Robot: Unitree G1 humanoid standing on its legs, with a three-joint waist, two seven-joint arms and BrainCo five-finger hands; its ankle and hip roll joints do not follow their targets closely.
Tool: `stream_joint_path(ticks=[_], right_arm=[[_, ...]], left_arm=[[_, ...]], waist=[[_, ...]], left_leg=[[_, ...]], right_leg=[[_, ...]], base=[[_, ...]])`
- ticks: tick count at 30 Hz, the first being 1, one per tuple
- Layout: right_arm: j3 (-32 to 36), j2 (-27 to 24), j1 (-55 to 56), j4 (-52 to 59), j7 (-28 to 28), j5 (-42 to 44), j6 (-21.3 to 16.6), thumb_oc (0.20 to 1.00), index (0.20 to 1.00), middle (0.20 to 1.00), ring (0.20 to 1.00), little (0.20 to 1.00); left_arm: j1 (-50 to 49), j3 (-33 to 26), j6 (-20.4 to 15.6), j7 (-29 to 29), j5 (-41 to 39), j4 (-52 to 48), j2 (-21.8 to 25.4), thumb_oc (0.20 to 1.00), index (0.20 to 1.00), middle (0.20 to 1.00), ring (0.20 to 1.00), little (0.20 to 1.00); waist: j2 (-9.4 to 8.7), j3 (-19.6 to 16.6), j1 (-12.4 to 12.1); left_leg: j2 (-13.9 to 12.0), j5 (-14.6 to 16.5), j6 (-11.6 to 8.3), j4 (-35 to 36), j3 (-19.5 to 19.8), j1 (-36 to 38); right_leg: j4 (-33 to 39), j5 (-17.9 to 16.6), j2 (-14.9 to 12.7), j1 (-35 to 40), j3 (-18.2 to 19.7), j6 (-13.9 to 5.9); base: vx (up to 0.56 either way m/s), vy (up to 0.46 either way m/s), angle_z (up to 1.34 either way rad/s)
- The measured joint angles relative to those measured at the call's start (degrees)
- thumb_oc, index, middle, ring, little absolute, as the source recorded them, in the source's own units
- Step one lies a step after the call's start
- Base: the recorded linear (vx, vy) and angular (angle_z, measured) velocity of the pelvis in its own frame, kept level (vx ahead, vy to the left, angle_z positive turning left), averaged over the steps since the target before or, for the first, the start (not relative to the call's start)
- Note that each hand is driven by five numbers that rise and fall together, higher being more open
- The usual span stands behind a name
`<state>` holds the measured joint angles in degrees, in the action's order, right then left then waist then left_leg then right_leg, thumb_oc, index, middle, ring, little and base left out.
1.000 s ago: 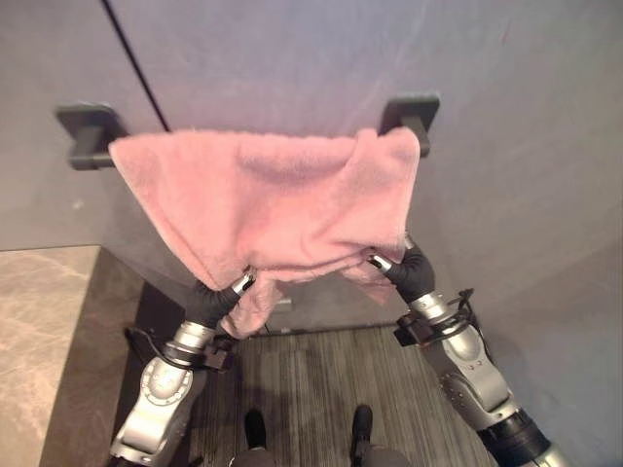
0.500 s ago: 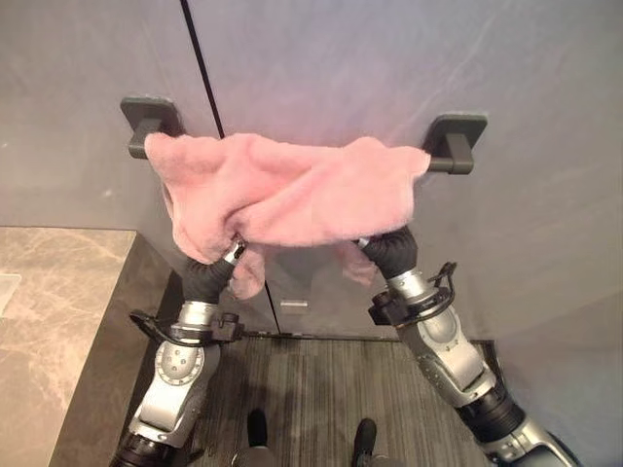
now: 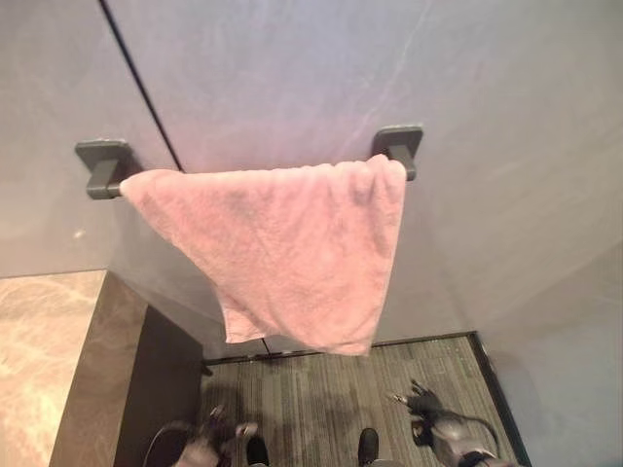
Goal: Put brush and paste in cup on sink, flatten towel.
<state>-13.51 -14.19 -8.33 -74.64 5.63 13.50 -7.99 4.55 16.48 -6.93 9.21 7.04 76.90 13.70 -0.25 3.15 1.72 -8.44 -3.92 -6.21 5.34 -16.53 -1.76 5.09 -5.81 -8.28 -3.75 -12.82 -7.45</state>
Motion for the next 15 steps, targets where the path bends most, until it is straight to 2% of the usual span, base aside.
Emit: stream_joint_path(ticks=[2, 5, 7, 9, 15], right_arm=[[3.21, -1.26, 2.1, -4.42, 0.41, -0.9, 2.06, 1.0, 1.0, 1.0, 1.0, 1.0], [2.78, -1.91, 4.09, -4.86, 0.32, -1.62, 3.04, 1.0, 1.0, 1.0, 1.0, 1.0], [3.18, -1.79, 7.34, -4.53, 0.08, -2.48, 3.37, 1.0, 1.0, 1.0, 1.0, 1.0], [3.25, -1.61, 8.33, -4.26, -0.37, -2.0, 3.37, 1.0, 1.0, 1.0, 1.0, 1.0], [2.96, -1.03, 7.76, -2.08, -0.97, -0.78, 3.17, 1.0, 1.0, 1.0, 1.0, 1.0]], left_arm=[[-1.45, 0.01, 0.77, -1.08, 0.98, 0.56, 0.56, 1.0, 1.0, 1.0, 1.0, 1.0], [-2.65, -0.08, 1.05, -1.98, 2.5, 0.63, 0.92, 1.0, 1.0, 1.0, 1.0, 1.0], [-2.9, -2.44, 1.01, -2.68, 2.29, 0.46, 1.0, 1.0, 1.0, 1.0, 1.0, 1.0], [-2.85, -4.64, 0.95, -2.94, -0.22, 0.25, 0.89, 1.0, 1.0, 1.0, 1.0, 1.0], [-3.63, -4.93, 1.16, -3.16, -4.33, 0.23, -0.95, 1.0, 1.0, 1.0, 1.0, 1.0]], waist=[[0.13, -0.96, 0.37], [0.22, -2.28, 0.79], [0.14, -3.61, 0.86], [-0.01, -3.85, 0.9], [0.04, -4.65, 0.66]], left_leg=[[-0.03, 0.27, 0.16, 0.01, -0.59, 0.47], [-0.38, 0.63, 0.25, 0.03, -1.53, 0.83], [-0.65, 0.74, 0.2, 0.04, -1.59, 0.85], [-0.93, 0.75, 0.12, 0.08, -1.57, 0.84], [-1.05, 0.68, 0.06, 0.23, -1.59, 0.84]], right_leg=[[0.01, -0.03, 0.03, 0.09, 0.84, 0.02], [0.02, 0.0, 0.12, -0.23, 1.55, 0.09], [0.14, 0.14, 0.18, -0.21, 1.59, 0.17], [0.34, 0.32, 0.31, -0.22, 1.69, 0.41], [0.49, 0.25, 0.44, -0.29, 1.68, 0.54]], base=[[0.05, 0.015, -0.12], [0.04, -0.003, -0.18], [0.04, -0.019, -0.02], [0.03, -0.019, -0.04], [0.0, 0.0, 0.0]])
